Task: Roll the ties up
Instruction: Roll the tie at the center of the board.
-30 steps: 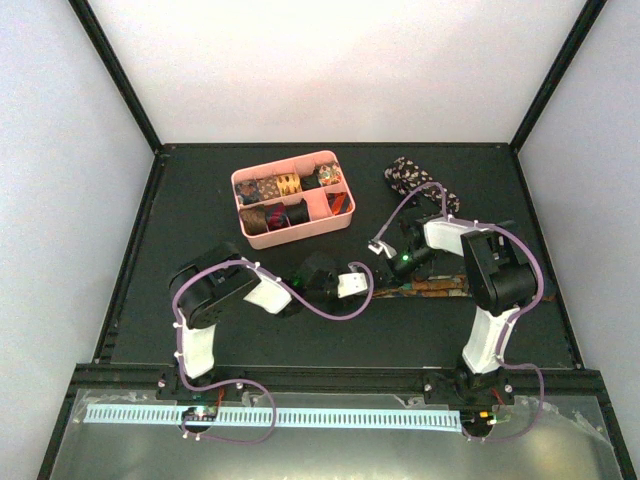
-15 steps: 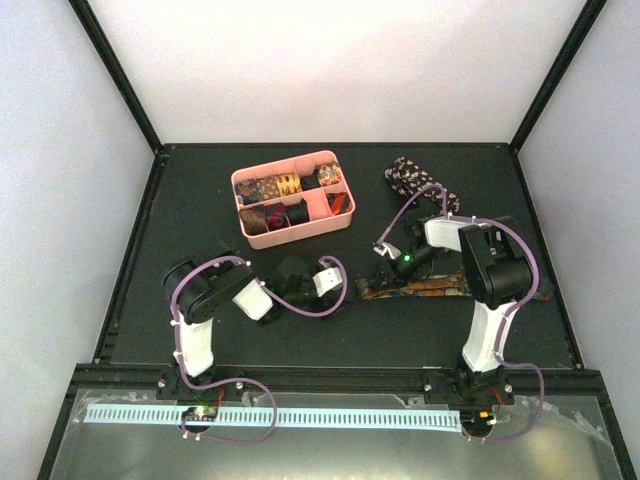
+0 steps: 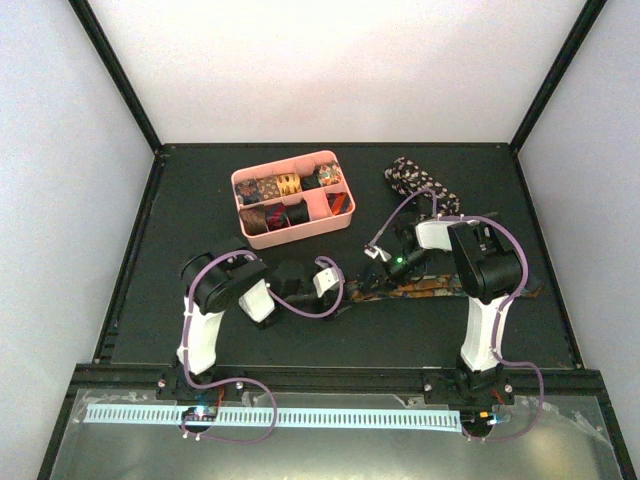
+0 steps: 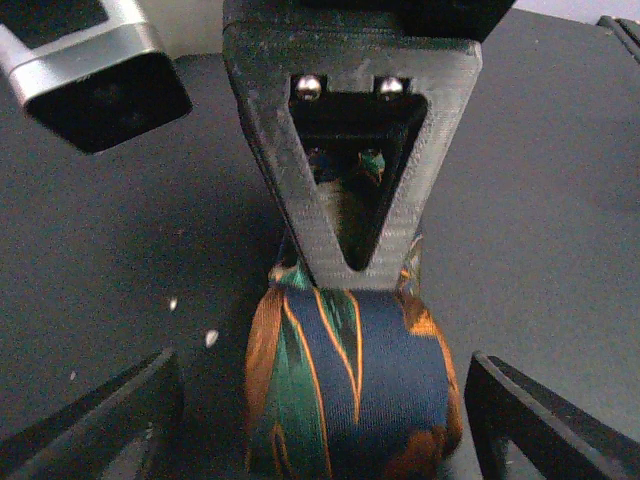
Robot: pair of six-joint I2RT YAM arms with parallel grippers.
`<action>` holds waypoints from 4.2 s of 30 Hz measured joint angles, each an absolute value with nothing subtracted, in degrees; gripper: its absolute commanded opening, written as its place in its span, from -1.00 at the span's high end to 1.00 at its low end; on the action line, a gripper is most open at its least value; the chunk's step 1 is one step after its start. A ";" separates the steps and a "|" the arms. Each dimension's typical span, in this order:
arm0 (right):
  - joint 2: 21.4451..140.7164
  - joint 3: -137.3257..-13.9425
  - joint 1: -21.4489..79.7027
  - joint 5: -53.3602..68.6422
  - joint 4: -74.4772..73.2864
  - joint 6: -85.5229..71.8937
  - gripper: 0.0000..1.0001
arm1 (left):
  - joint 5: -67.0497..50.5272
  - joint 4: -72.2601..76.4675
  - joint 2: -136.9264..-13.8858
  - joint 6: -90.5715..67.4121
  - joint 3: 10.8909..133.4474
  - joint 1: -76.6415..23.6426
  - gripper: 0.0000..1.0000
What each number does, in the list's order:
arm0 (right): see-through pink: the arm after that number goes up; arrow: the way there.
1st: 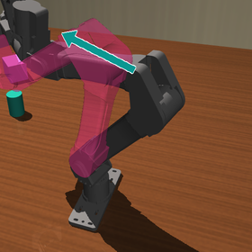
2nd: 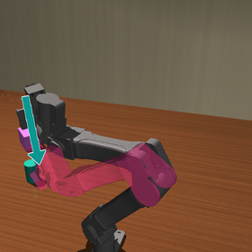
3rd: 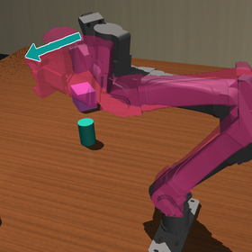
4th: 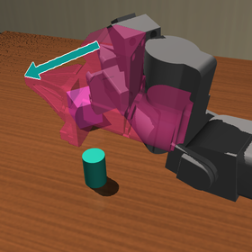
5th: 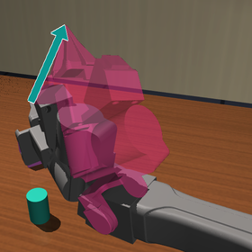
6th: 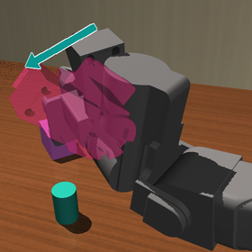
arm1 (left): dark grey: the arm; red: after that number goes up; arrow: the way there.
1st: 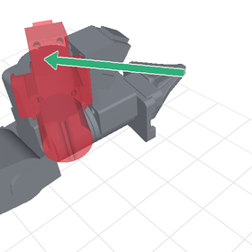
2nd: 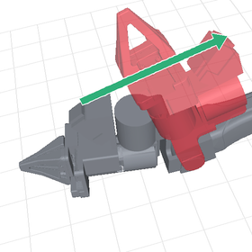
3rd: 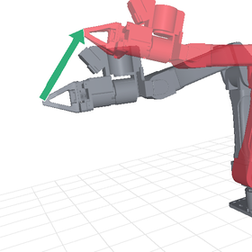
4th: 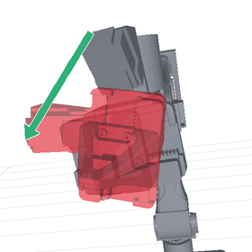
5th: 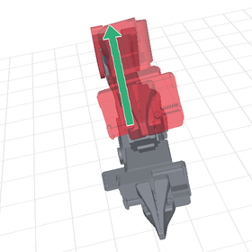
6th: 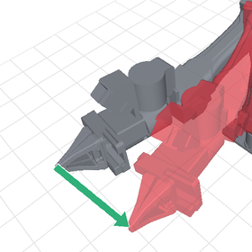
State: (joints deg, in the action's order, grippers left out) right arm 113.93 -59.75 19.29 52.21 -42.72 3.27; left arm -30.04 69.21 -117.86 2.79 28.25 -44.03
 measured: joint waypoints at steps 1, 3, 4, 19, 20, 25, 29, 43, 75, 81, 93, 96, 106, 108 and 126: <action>113.93 -59.70 19.27 52.29 -42.65 3.25 0.97 | -30.06 69.28 -118.26 2.79 28.84 -44.23 -0.38; 113.93 -59.66 19.27 52.40 -42.54 3.16 0.97 | -30.02 69.23 -119.22 2.81 30.41 -44.88 -0.27; 113.93 -59.64 19.27 52.42 -42.52 3.09 0.96 | -29.98 69.10 -119.44 2.87 30.83 -45.19 -0.21; 109.12 -58.85 18.20 49.08 -43.57 6.09 0.11 | -23.99 46.92 -112.55 12.58 36.29 -48.16 0.40; 108.09 -58.61 17.98 48.40 -43.92 6.44 0.01 | -23.57 45.32 -112.03 13.45 36.45 -48.29 0.40; 102.24 -57.25 17.52 48.97 -44.53 7.40 -0.07 | -21.58 38.15 -109.69 17.43 37.78 -49.47 0.40; 102.41 -57.23 18.70 51.51 -43.18 6.09 0.02 | -20.69 35.40 -109.47 18.90 39.16 -50.04 0.40; 106.24 -57.34 21.15 51.20 -42.02 3.16 0.97 | -20.27 31.79 -109.47 19.40 40.99 -50.39 0.22; 111.85 -54.11 21.96 60.51 -30.89 -1.06 0.97 | -34.81 63.72 -100.84 2.66 17.76 -35.81 -0.72; 111.55 -53.17 19.62 57.63 -32.97 -0.99 0.97 | -34.94 65.32 -104.12 3.68 17.89 -39.38 -0.72; 112.29 -54.52 19.64 56.99 -35.09 -0.34 0.97 | -33.19 66.87 -112.40 9.45 25.15 -42.72 -0.70; 112.29 -54.52 19.64 56.99 -35.11 -0.08 0.97 | -32.38 66.87 -113.93 10.44 26.63 -43.64 -0.64; 112.29 -54.87 19.62 56.73 -35.70 1.32 0.71 | -30.09 58.87 -115.22 13.34 31.35 -45.15 0.23; 112.14 -55.05 19.42 56.21 -36.67 2.24 0.51 | -28.34 54.70 -113.51 14.98 32.03 -46.11 0.28; 101.56 -56.82 15.33 52.18 -46.00 6.61 -0.06 | -21.08 28.40 -107.68 21.54 41.01 -48.84 0.33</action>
State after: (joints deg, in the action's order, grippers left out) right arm 101.56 -56.82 15.33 52.18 -46.00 6.61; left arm -21.08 28.40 -107.68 21.54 41.01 -48.84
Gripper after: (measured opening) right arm 0.591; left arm 0.335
